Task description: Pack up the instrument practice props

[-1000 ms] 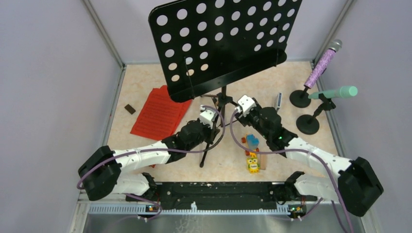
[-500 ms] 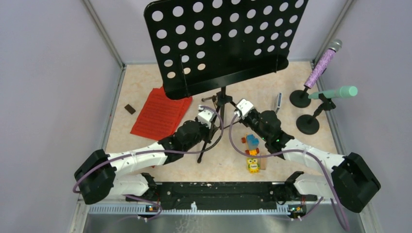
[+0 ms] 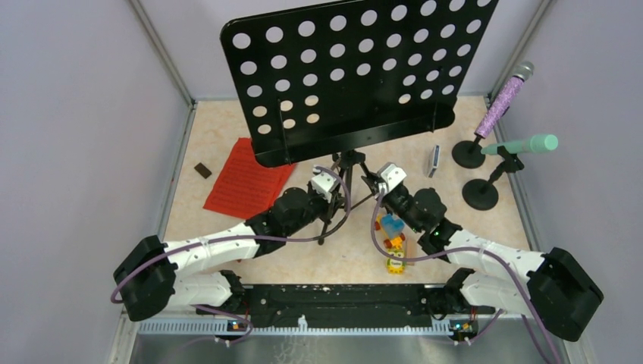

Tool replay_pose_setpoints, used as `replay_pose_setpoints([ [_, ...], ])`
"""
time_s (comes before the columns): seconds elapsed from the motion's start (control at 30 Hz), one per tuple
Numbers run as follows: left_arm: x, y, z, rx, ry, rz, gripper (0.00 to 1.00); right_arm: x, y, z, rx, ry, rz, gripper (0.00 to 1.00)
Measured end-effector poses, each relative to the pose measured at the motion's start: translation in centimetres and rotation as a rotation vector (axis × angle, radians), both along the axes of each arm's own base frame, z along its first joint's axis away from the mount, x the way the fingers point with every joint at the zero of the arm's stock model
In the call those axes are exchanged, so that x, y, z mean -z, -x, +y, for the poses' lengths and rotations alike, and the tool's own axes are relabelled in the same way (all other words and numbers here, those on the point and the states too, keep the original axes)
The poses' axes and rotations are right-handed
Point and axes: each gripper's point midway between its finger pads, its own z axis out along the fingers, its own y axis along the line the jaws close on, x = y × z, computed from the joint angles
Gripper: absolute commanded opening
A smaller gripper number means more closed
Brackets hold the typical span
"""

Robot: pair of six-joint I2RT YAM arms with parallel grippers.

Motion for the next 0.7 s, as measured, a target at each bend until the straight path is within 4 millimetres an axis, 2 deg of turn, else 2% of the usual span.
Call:
replay_pose_setpoints([
  [0.37, -1.4, -0.9, -1.5, 0.017, 0.019, -0.03, 0.0, -1.2, 0.7, 1.5, -0.046, -0.19, 0.018, 0.0],
  [0.7, -1.1, -1.2, -1.5, 0.005, 0.018, -0.027, 0.0, -1.4, 1.0, 2.5, -0.04, -0.216, 0.0, 0.02],
])
